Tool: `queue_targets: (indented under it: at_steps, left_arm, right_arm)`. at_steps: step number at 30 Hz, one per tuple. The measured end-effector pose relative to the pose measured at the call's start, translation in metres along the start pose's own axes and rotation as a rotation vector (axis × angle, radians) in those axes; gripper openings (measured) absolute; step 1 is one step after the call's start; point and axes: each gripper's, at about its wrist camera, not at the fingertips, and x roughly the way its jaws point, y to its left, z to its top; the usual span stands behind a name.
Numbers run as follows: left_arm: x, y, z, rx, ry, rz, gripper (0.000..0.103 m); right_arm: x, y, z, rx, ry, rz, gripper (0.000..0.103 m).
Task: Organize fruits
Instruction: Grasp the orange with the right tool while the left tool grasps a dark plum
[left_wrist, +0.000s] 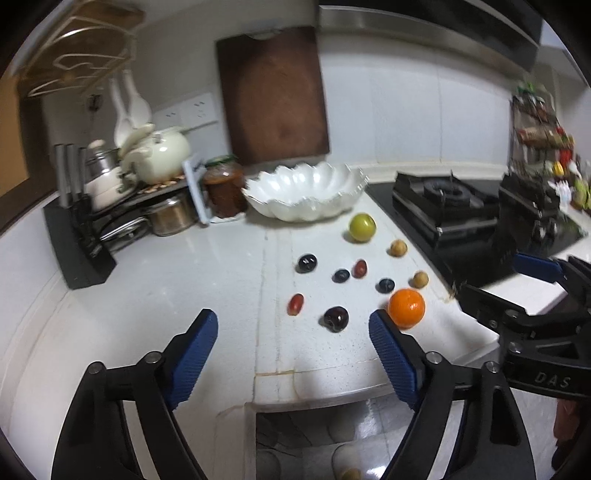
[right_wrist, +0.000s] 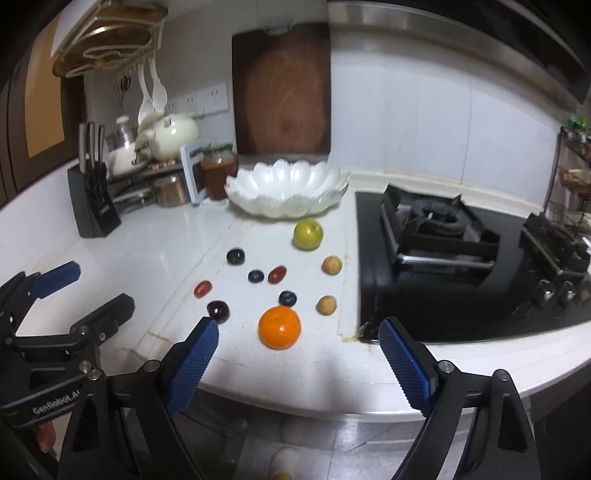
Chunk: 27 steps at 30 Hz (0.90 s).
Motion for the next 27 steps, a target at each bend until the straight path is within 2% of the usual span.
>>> queue_targets:
  at_steps: [5, 10, 13, 27]
  left_arm:
    - [0.032, -0.002, -0.001, 0.042, 0.045, -0.032, 0.078]
    - [0.061, -0.003, -0.002, 0.063, 0.089, -0.081, 0.068]
    - [0.076, -0.006, -0.002, 0.088, 0.107, -0.098, 0.065]
    - [0.124, -0.015, -0.007, 0.142, 0.196, -0.231, 0.046]
  right_arm:
    - [0.034, 0.001, -0.001, -0.002, 0.073, 0.026, 0.081]
    - [0.062, 0.002, -0.001, -0.004, 0.131, 0.043, 0.076]
    - [0.078, 0.002, -0.003, -0.006, 0.164, 0.052, 0.073]
    - [0.113, 0.002, -0.006, 0.004, 0.249, 0.092, 0.060]
